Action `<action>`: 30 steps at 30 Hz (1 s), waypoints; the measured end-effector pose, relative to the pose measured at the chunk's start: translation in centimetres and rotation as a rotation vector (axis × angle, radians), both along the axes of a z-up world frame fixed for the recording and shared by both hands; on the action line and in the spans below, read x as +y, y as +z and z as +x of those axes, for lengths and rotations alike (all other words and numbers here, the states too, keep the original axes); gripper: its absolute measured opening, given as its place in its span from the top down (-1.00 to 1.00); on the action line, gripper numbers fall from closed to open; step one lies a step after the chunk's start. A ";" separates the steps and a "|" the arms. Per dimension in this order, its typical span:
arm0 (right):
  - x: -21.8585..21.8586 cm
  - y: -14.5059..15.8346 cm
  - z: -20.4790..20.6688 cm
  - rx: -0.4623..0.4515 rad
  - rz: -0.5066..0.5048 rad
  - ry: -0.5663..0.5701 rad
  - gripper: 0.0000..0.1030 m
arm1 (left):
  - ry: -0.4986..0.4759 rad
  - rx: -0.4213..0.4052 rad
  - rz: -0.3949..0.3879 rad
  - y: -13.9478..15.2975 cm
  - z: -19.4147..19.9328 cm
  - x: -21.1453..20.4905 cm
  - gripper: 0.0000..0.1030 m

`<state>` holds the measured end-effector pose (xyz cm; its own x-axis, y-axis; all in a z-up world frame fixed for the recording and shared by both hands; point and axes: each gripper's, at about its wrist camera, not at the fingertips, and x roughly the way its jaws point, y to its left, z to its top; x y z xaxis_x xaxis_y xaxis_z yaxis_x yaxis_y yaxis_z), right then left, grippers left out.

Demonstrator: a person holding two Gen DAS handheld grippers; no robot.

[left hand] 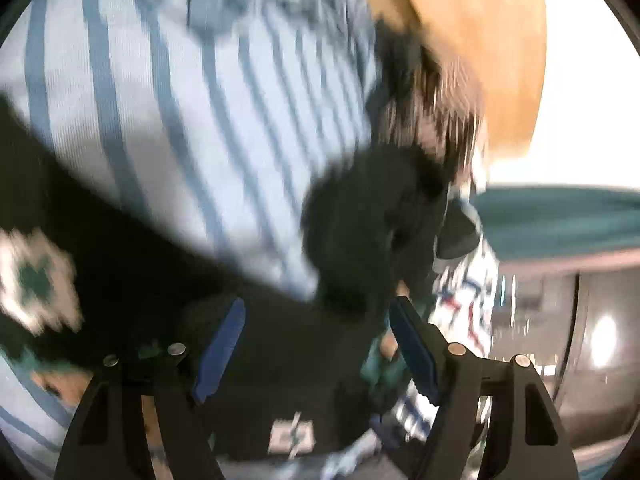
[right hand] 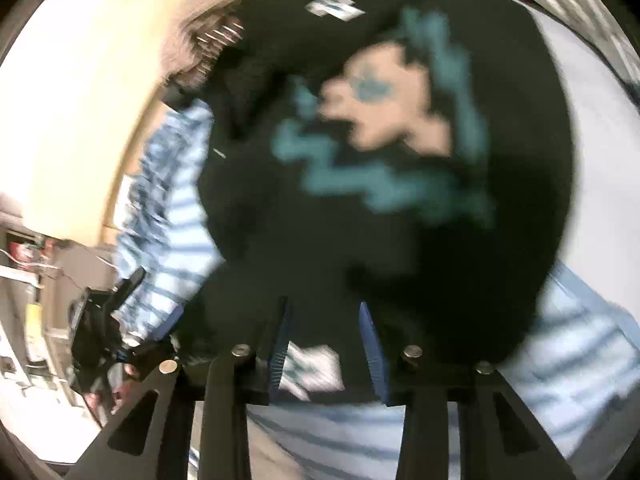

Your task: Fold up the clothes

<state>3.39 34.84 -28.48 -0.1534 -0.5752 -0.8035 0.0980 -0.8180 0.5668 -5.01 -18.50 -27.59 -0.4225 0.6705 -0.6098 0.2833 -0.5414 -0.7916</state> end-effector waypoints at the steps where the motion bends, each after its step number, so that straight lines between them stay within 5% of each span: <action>1: -0.6 0.0 -0.7 0.005 -0.002 -0.003 0.19 | 0.017 0.005 -0.019 -0.3 -0.7 0.3 -0.58; 6: -2.9 -1.2 -2.6 -0.023 0.027 -0.029 0.05 | -0.104 -0.067 -0.027 -2.1 -5.0 3.1 -0.58; 11: -2.6 -4.0 -3.4 -0.118 0.024 -0.055 -0.04 | -0.277 -0.167 -0.032 -6.6 -7.6 11.0 -0.55; 12: -2.4 -4.6 -3.3 -0.136 0.031 -0.060 -0.06 | -0.285 -0.181 -0.032 -7.3 -7.7 12.1 -0.39; 13: -2.1 -5.2 -3.2 -0.154 0.041 -0.064 -0.08 | -0.291 -0.191 -0.031 -7.8 -7.8 13.1 0.08; 15: -1.5 -5.9 -3.0 -0.175 0.036 -0.073 -0.08 | -0.262 -0.140 -0.023 -7.2 -7.7 13.3 0.75; 21: -1.0 -5.6 -2.5 -0.183 0.003 -0.102 -0.09 | -0.013 0.168 0.072 -0.2 -5.4 6.1 0.85; 24: -1.9 -4.5 -2.2 -0.159 0.001 -0.111 -0.32 | 0.118 0.264 0.054 1.9 -2.5 1.4 0.85; 27: -3.5 -3.5 -1.7 -0.122 0.003 -0.071 -0.36 | 0.235 0.235 -0.021 0.0 -0.5 -1.6 0.85; 30: -4.6 -3.4 -1.3 -0.118 0.000 -0.061 -0.36 | 0.226 0.032 -0.102 -4.6 -0.3 -3.0 0.85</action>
<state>2.11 30.20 -31.88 -0.0927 -0.5676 -0.8181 -0.0194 -0.8204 0.5714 -5.35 -21.52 -32.16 -0.5748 0.4924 -0.6536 0.3820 -0.5449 -0.7464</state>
